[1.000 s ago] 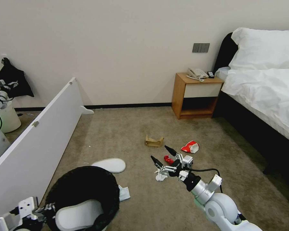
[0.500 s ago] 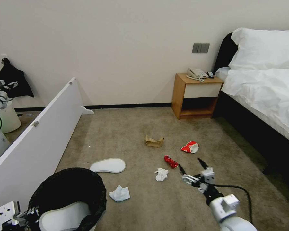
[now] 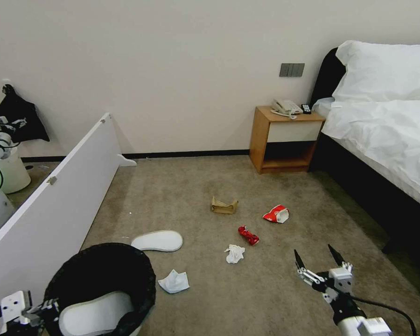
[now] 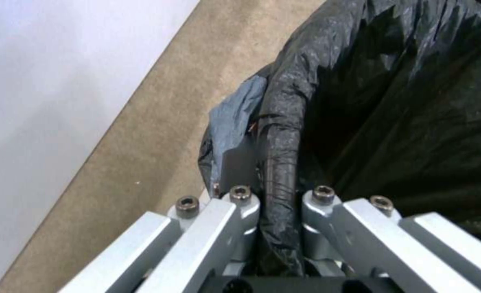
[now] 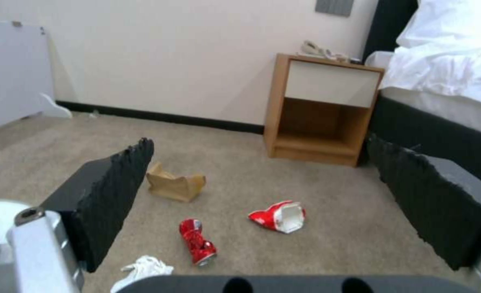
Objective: Pick up the trash bin, then pick up the garbage from the floor and place it into the trash bin.
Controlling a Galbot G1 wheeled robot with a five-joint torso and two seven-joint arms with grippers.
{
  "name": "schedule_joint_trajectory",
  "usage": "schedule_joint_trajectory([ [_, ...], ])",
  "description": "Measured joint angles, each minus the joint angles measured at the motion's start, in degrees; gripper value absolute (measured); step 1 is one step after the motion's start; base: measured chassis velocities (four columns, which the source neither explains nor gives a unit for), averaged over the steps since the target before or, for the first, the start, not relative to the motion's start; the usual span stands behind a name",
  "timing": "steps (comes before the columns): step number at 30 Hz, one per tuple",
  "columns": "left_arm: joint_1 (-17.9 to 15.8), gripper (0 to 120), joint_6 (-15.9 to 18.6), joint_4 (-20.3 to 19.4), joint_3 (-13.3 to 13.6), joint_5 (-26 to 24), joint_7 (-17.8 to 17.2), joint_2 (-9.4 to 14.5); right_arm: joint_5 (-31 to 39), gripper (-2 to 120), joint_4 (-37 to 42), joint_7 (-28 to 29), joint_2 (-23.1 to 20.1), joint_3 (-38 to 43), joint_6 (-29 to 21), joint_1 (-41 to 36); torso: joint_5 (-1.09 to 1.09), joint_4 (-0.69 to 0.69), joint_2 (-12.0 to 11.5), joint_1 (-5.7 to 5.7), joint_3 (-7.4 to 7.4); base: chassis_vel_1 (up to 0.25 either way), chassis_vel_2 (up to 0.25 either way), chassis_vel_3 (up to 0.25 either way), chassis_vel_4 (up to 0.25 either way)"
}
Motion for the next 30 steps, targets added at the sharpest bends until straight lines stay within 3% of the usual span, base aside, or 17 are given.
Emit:
schedule_joint_trajectory([
  [13,0.3,3,-0.9,0.6,-0.7,1.8,0.7,-0.5,1.3,100,0.0,-3.7,0.5,2.6,3.0,-2.5,0.01,0.01,0.0,0.00,0.00,0.000,0.000,0.000,0.000],
  [20,0.2,3,-1.5,1.3,0.8,2.6,0.6,-0.8,1.2,100,-0.7,-4.1,0.7,2.4,3.4,-2.7,0.01,0.00,0.0,0.00,0.01,0.000,0.000,0.000,0.000],
  [25,0.3,3,-4.4,2.4,1.9,6.0,1.7,-0.7,1.1,100,-1.1,-4.5,1.0,2.1,3.6,-2.9,0.01,0.00,0.0,0.00,0.00,0.000,0.000,0.000,0.000],
  [30,0.3,3,-4.3,2.7,2.2,6.7,2.3,-0.6,1.0,100,-1.3,-4.5,1.0,1.7,3.6,-2.9,0.00,0.01,0.0,0.00,0.00,0.000,0.000,0.000,0.000],
])
